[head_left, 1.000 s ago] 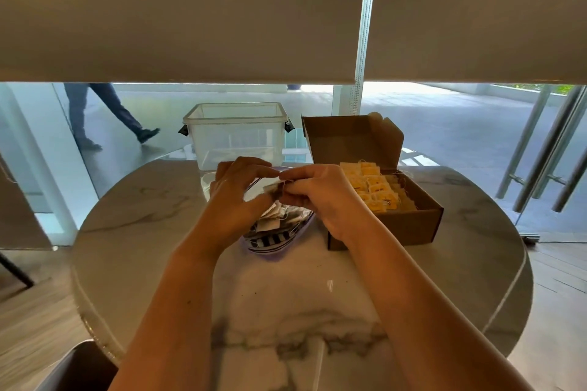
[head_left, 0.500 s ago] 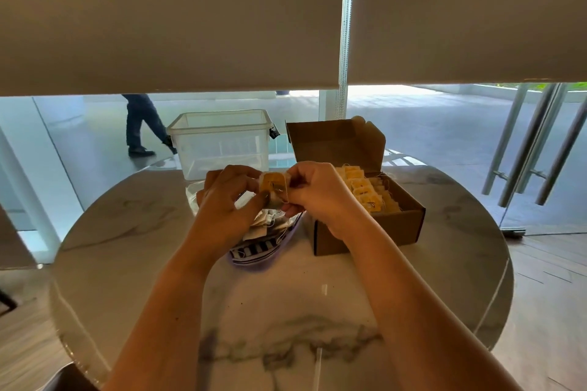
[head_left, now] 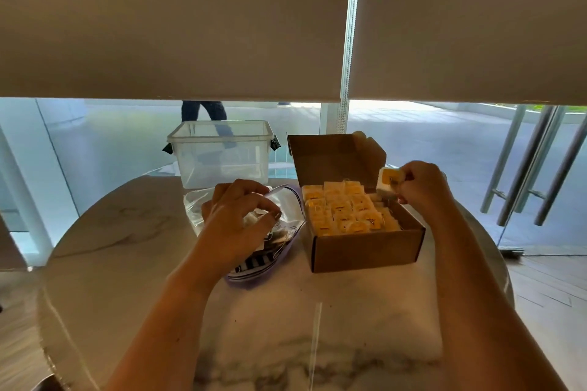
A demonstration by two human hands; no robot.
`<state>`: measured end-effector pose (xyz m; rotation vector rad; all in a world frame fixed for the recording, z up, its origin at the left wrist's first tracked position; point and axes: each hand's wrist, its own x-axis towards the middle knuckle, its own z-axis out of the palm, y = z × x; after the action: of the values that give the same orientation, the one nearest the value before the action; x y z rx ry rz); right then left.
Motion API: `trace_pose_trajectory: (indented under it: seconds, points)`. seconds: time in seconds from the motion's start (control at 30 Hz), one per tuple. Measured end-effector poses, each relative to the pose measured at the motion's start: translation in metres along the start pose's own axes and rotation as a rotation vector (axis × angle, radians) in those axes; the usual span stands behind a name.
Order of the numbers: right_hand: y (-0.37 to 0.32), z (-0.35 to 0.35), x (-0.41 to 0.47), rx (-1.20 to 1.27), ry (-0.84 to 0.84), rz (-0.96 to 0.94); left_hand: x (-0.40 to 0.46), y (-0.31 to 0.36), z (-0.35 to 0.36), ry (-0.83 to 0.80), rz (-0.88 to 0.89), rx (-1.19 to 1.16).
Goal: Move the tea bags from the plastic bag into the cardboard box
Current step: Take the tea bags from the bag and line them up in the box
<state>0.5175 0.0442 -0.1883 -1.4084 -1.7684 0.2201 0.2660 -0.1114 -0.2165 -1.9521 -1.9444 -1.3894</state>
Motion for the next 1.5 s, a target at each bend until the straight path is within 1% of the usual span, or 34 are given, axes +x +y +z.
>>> trace_pose_trajectory:
  seconds: [0.1, 0.2, 0.3, 0.4, 0.5, 0.67, 0.77, 0.87, 1.0, 1.03, 1.1, 1.17, 1.27, 1.33, 1.37, 1.4, 1.47, 1.5]
  points:
    - [0.003, 0.01, 0.012, -0.105, -0.114, -0.085, 0.001, -0.003, -0.002, 0.028, 0.004, -0.002]
    - [0.004, 0.02, 0.018, -0.186, -0.212, -0.098, 0.002, -0.008, -0.003, 0.062, -0.002, -0.034]
    - [0.001, 0.025, 0.019, -0.172, -0.182, -0.13, 0.002, -0.009, -0.003, 0.044, -0.043, -0.078]
    - [0.001, 0.03, 0.02, -0.075, -0.135, -0.088, 0.002, -0.01, -0.003, 0.036, -0.051, -0.081]
    - [0.003, 0.034, 0.02, -0.052, -0.106, -0.059, 0.003, -0.011, -0.003, 0.038, -0.041, -0.087]
    - [0.005, 0.038, 0.02, -0.193, -0.086, -0.066, 0.004, -0.013, -0.002, 0.048, -0.036, -0.105]
    - [0.004, 0.037, 0.02, -0.214, -0.107, -0.053, 0.004, -0.015, -0.002, 0.049, -0.028, -0.116]
    - [0.006, 0.032, 0.019, -0.175, -0.11, -0.041, 0.004, -0.015, -0.004, 0.046, -0.021, -0.13]
    - [-0.003, 0.016, 0.017, -0.127, -0.021, -0.091, 0.005, -0.016, -0.007, 0.028, -0.032, -0.19]
    - [-0.011, 0.011, 0.014, -0.08, -0.019, -0.105, 0.005, -0.017, -0.007, 0.029, -0.032, -0.193]
    - [-0.035, 0.003, 0.003, 0.106, -0.1, -0.124, 0.005, -0.017, -0.008, 0.034, -0.033, -0.182]
    - [-0.064, -0.004, -0.016, 0.287, -0.291, -0.173, 0.005, -0.018, -0.009, 0.041, -0.04, -0.175]
    - [-0.104, -0.001, -0.047, 0.345, -0.652, -0.267, 0.005, -0.018, -0.01, 0.071, -0.024, -0.201]
    - [-0.123, 0.012, -0.065, 0.297, -0.844, -0.317, 0.005, -0.018, -0.011, 0.092, -0.004, -0.211]
    - [-0.13, 0.021, -0.071, 0.226, -0.888, -0.367, 0.004, -0.019, -0.012, 0.095, 0.003, -0.21]
    - [-0.136, 0.033, -0.076, 0.125, -0.888, -0.428, 0.004, -0.019, -0.012, 0.097, 0.008, -0.205]
    - [-0.143, 0.06, -0.082, -0.083, -0.829, -0.516, 0.004, -0.021, -0.012, 0.098, 0.021, -0.184]
    - [-0.145, 0.074, -0.084, -0.14, -0.806, -0.521, 0.004, -0.021, -0.012, 0.101, 0.025, -0.177]
